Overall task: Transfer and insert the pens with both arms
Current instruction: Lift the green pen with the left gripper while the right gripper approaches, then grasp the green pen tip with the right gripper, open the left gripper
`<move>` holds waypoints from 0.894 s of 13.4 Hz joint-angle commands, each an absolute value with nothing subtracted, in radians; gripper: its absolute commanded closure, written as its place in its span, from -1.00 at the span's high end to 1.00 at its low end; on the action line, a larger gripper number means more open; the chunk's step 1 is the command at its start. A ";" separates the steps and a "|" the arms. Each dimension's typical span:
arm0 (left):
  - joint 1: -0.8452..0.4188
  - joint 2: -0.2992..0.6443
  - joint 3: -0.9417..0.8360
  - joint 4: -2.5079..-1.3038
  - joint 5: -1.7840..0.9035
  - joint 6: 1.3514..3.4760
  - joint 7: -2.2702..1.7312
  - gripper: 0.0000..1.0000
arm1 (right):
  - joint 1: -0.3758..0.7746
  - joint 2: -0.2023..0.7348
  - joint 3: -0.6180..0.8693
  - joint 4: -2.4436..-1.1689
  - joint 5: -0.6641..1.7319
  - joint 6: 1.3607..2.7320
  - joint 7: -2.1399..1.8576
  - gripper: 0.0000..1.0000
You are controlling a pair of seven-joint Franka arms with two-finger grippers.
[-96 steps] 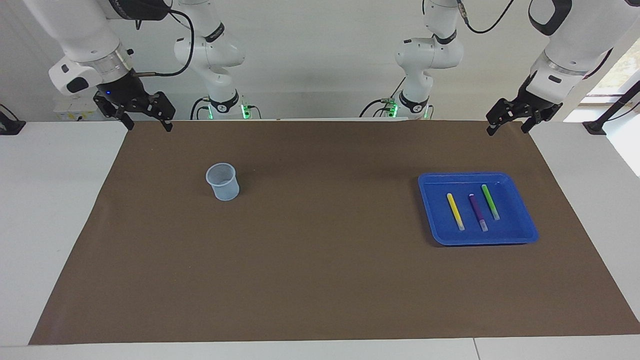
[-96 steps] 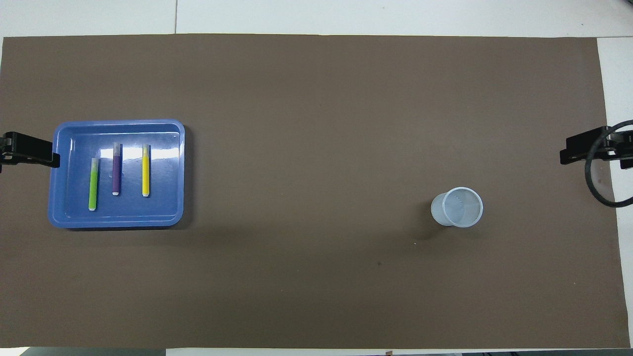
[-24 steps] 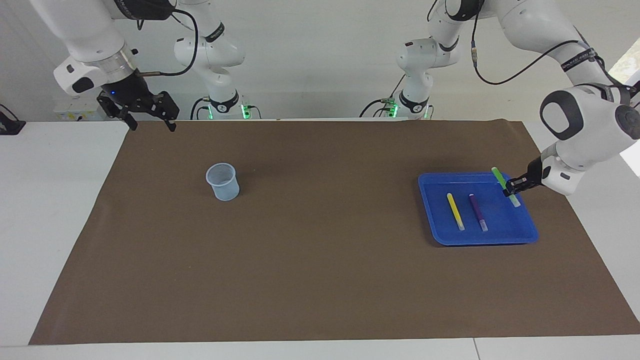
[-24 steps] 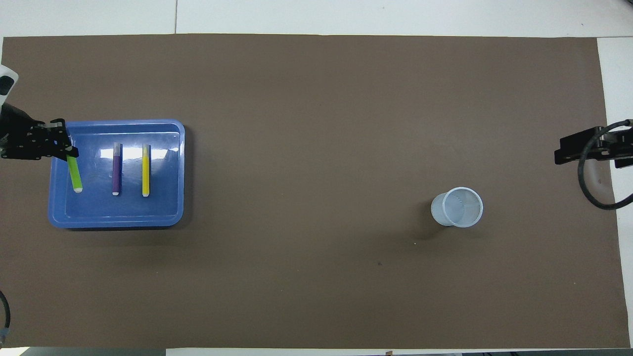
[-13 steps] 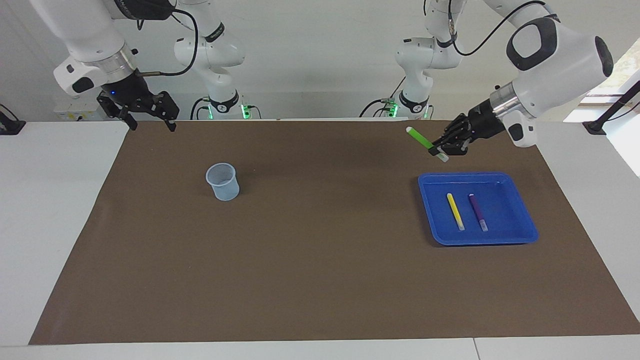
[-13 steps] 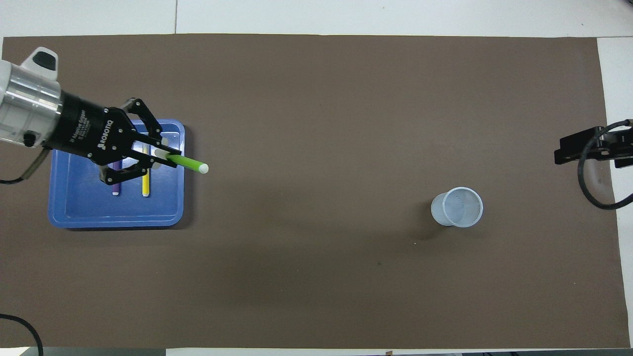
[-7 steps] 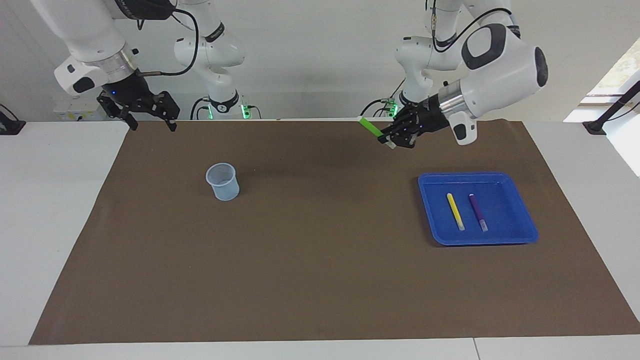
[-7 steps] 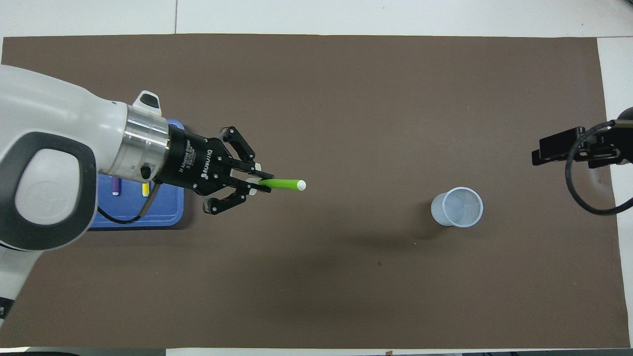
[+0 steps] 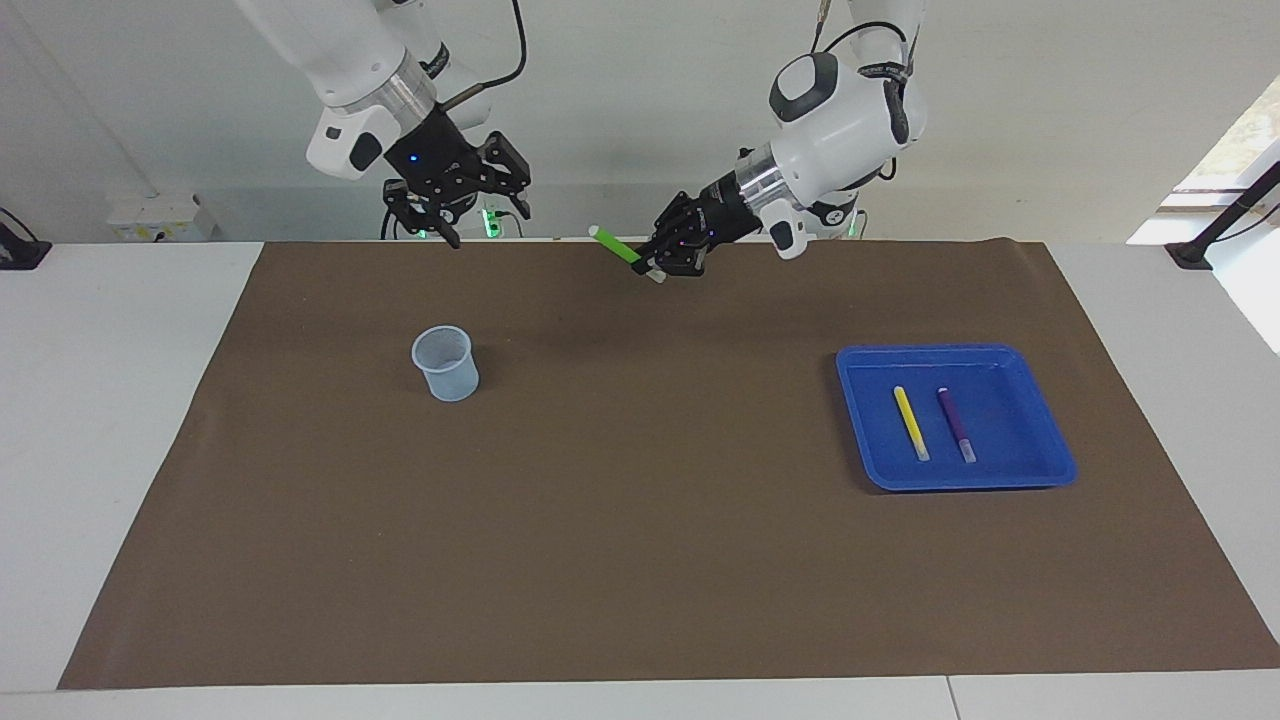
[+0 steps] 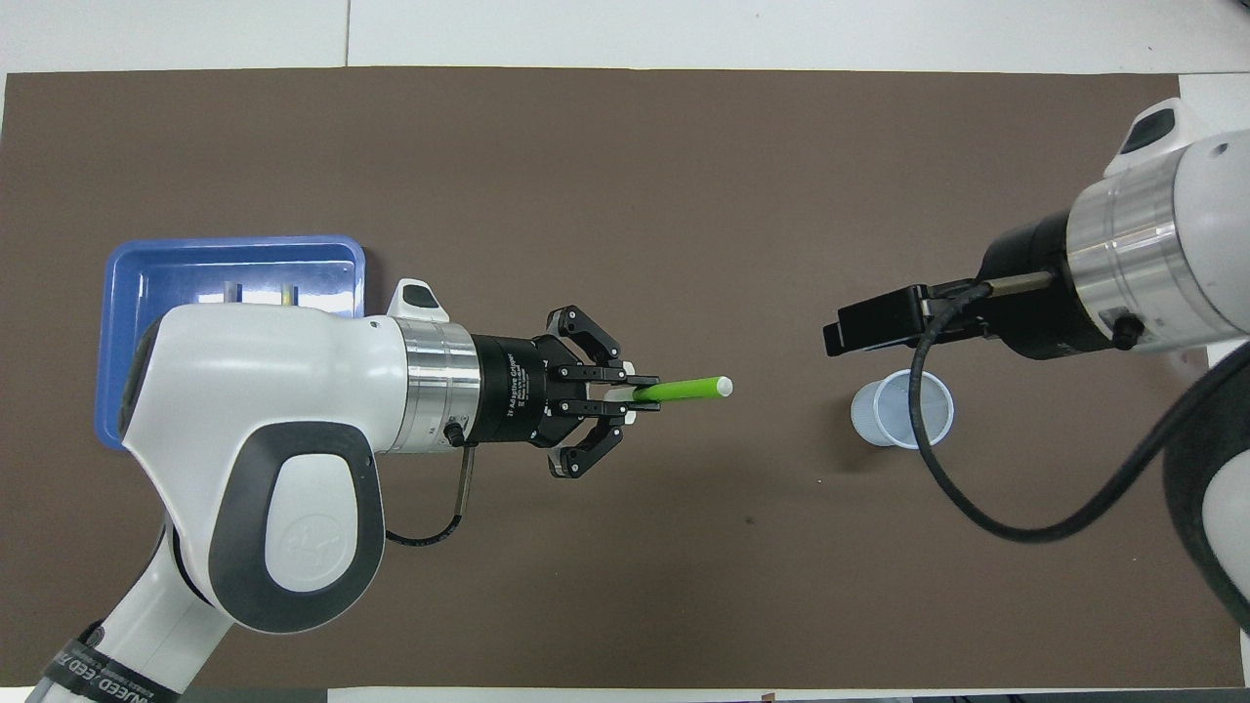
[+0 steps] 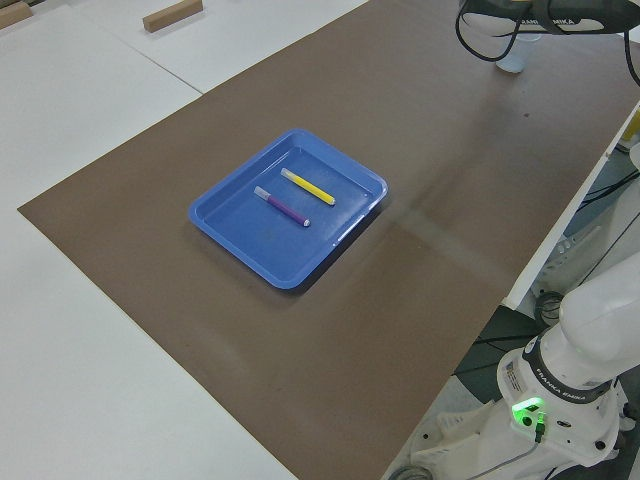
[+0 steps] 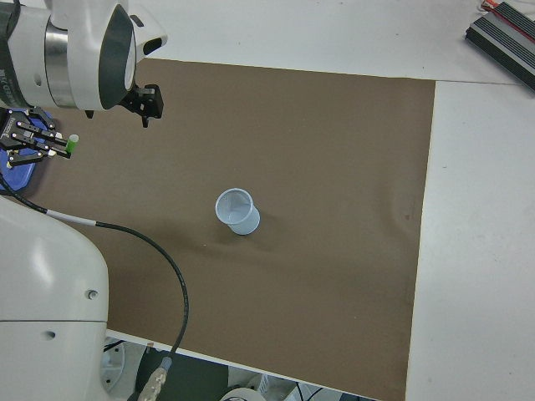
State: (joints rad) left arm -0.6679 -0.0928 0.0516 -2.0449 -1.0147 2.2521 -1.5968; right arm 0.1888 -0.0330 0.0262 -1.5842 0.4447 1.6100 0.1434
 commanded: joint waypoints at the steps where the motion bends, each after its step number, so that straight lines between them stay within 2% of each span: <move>1: -0.719 -0.144 0.054 -2.127 -1.093 2.389 -1.608 -1.00 | 0.164 -0.093 0.020 -1.709 0.572 1.718 0.213 1.00; 4: -0.779 -0.164 0.052 -2.184 -1.117 2.508 -1.605 -1.00 | 0.189 -0.113 0.021 -1.747 0.607 1.744 0.235 1.00; 9: -0.779 -0.166 0.051 -2.186 -1.143 2.511 -1.605 -1.00 | 0.360 -0.187 0.021 -1.916 0.634 1.969 0.331 1.00; 10: -0.779 -0.166 0.052 -2.186 -1.147 2.510 -1.606 -1.00 | 0.377 -0.196 0.021 -1.936 0.630 1.976 0.322 1.00; 12: -0.778 -0.166 0.052 -2.186 -1.158 2.508 -1.606 -1.00 | 0.382 -0.207 0.021 -1.951 0.620 1.967 0.321 0.77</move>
